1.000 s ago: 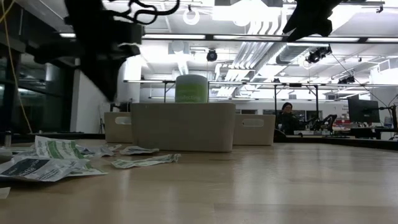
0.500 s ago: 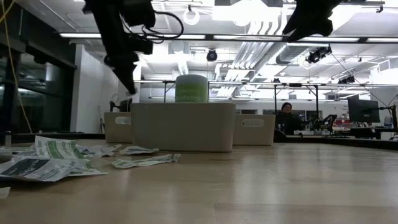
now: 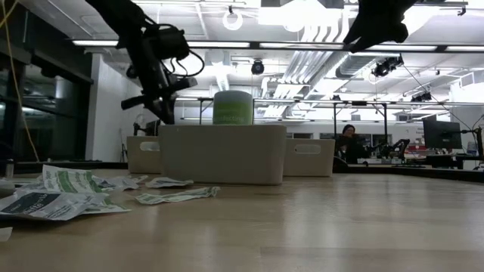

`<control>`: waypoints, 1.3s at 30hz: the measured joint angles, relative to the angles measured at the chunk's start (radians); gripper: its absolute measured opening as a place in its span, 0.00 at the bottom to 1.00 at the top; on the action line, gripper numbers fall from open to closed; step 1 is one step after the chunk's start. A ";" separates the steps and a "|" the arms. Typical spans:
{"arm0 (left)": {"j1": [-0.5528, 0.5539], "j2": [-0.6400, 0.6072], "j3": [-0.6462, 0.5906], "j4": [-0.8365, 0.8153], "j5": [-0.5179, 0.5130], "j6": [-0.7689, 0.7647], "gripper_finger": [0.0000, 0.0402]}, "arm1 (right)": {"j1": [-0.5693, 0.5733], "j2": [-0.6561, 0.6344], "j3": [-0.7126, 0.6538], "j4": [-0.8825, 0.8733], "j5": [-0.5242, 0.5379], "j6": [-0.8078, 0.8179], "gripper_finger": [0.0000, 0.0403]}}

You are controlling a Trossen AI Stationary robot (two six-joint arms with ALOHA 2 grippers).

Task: Pick & Place First Aid Supplies
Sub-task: Put the bandage pack into the left bin

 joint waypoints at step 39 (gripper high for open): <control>-0.229 -0.177 0.121 -0.486 -0.032 0.195 0.31 | -0.002 0.000 0.000 -0.049 -0.117 -0.005 0.49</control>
